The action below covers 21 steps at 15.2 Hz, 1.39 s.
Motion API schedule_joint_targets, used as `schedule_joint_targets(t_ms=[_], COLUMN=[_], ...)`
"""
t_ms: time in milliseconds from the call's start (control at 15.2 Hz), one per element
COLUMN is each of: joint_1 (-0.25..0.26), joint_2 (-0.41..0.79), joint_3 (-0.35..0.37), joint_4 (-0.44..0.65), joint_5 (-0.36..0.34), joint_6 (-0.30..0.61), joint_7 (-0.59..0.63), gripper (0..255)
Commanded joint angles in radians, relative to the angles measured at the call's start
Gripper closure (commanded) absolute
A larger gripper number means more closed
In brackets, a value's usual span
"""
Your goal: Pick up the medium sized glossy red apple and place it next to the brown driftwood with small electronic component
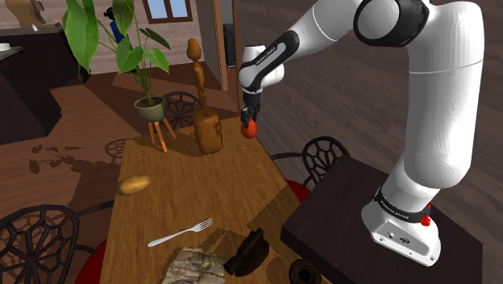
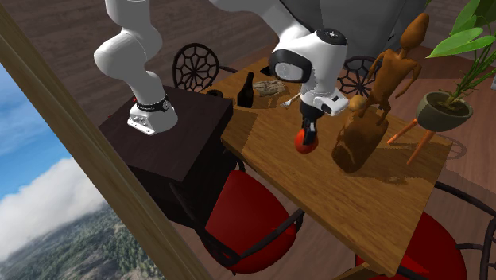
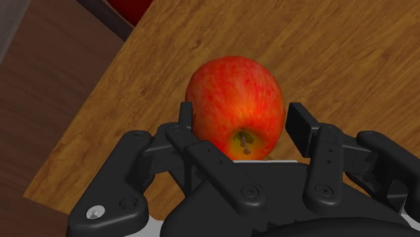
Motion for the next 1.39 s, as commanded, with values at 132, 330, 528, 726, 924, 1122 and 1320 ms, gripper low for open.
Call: schedule_joint_targets(t_ms=[132,330,528,726,924,1122,1320], joint_1=[0.001,0.012,0.045,0.078,0.11,0.143,0.177], joint_2=[-0.034,-0.071,-0.148,-0.221,-0.289,-0.353,-0.413], joint_3=[-0.001,0.002,0.016,0.034,0.056,0.084,0.116], joint_4=[0.01,-0.028,-0.143,-0.248,-0.343,-0.428,-0.504], joint_5=[-0.004,-0.006,-0.011,-0.016,-0.018,-0.017,-0.013], joint_6=[-0.044,-0.042,-0.001,0.034,0.064,0.088,0.108], joint_7=[0.005,0.021,0.068,0.119,0.174,0.234,0.296], gripper=[255,255,255,255,255,255,255])
